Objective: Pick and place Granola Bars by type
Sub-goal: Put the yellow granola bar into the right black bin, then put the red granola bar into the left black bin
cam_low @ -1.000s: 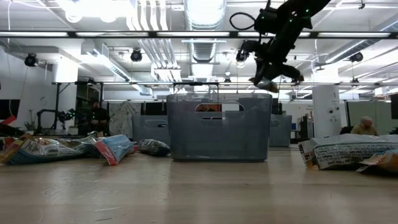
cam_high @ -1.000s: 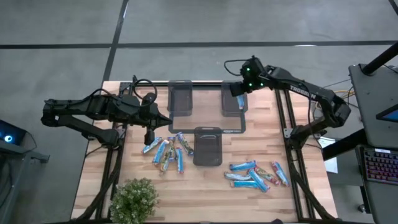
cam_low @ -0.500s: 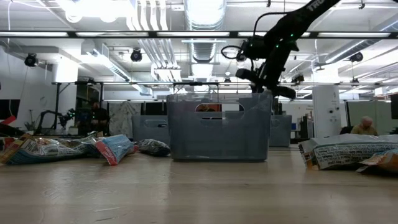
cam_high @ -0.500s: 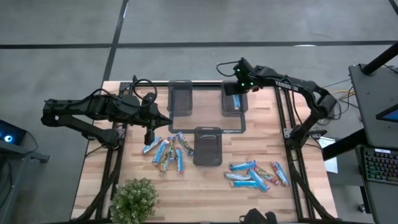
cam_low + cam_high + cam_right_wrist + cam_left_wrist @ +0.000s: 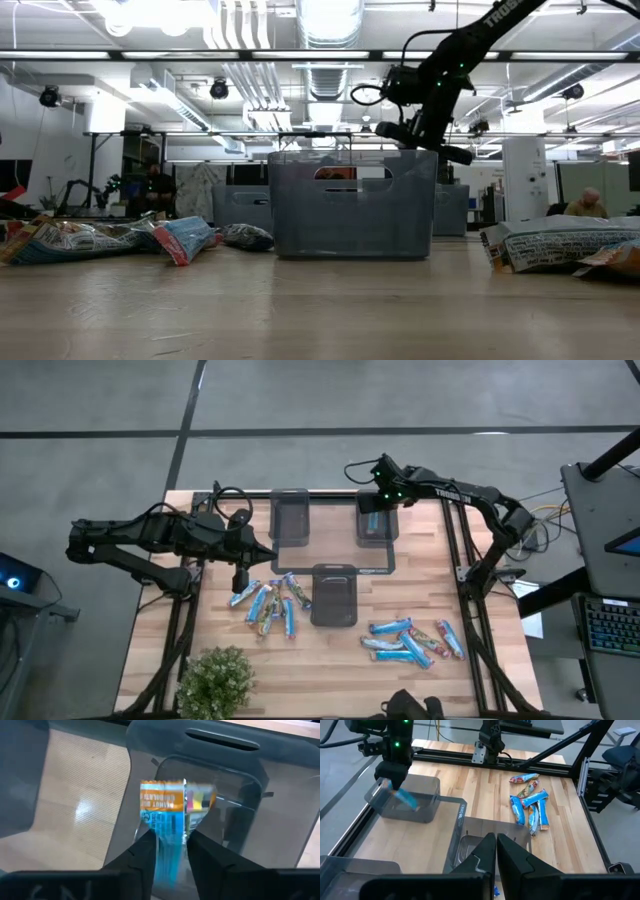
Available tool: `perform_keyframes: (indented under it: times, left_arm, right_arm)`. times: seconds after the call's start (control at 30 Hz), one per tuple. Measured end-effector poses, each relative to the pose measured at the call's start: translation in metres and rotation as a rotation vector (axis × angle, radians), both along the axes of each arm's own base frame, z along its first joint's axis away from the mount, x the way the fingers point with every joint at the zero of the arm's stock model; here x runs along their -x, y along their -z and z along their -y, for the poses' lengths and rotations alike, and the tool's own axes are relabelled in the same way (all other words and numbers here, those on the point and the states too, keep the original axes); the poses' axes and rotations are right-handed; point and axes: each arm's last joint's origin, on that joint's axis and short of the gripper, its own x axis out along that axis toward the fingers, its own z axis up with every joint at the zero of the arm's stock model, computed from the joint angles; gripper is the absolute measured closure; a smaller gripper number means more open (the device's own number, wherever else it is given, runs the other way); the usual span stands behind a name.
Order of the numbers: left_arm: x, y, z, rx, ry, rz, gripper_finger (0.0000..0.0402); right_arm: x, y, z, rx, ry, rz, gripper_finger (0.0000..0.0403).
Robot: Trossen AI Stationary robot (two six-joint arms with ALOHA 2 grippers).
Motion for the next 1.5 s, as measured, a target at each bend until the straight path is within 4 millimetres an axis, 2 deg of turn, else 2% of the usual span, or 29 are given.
perform_keyframes:
  times: [0.23, 0.37, 0.5, 0.7, 0.87, 1.07, 1.27, 1.5]
  left_arm:
    - [0.0, 0.0, 0.0, 0.0, 0.0, 0.0, 0.0401]
    - [0.0, 0.0, 0.0, 0.0, 0.0, 0.0, 0.0401]
    - [0.0, 0.0, 0.0, 0.001, 0.0, 0.0, 0.0401]
    - [0.0, 0.0, 0.0, 0.001, -0.001, 0.0, 0.0401]
    - [0.0, 0.0, 0.0, -0.003, 0.001, 0.0, 0.0401]
    - [0.0, 0.0, 0.0, -0.002, 0.001, 0.0, 0.0401]
    - [0.0, 0.0, 0.0, -0.001, 0.001, 0.0, 0.0401]
    - [0.0, 0.0, 0.0, -0.001, 0.001, 0.0, 0.0401]
  right_arm:
    - [0.002, 0.0, 0.001, 0.009, -0.016, -0.008, 0.0248]
    - [0.003, -0.005, 0.0, 0.026, -0.055, -0.008, 0.0248]
    - [0.006, -0.023, -0.012, 0.049, -0.155, 0.027, 0.0261]
    - [0.015, -0.062, -0.043, 0.132, -0.296, 0.08, 0.0296]
    - [0.025, -0.094, -0.07, 0.21, -0.344, 0.164, 0.0332]
    - [0.039, -0.125, -0.102, 0.244, -0.445, 0.298, 0.038]
    - [0.05, -0.147, -0.14, 0.259, -0.628, 0.424, 0.0394]
    - [0.058, -0.159, -0.187, 0.295, -0.873, 0.473, 0.0394]
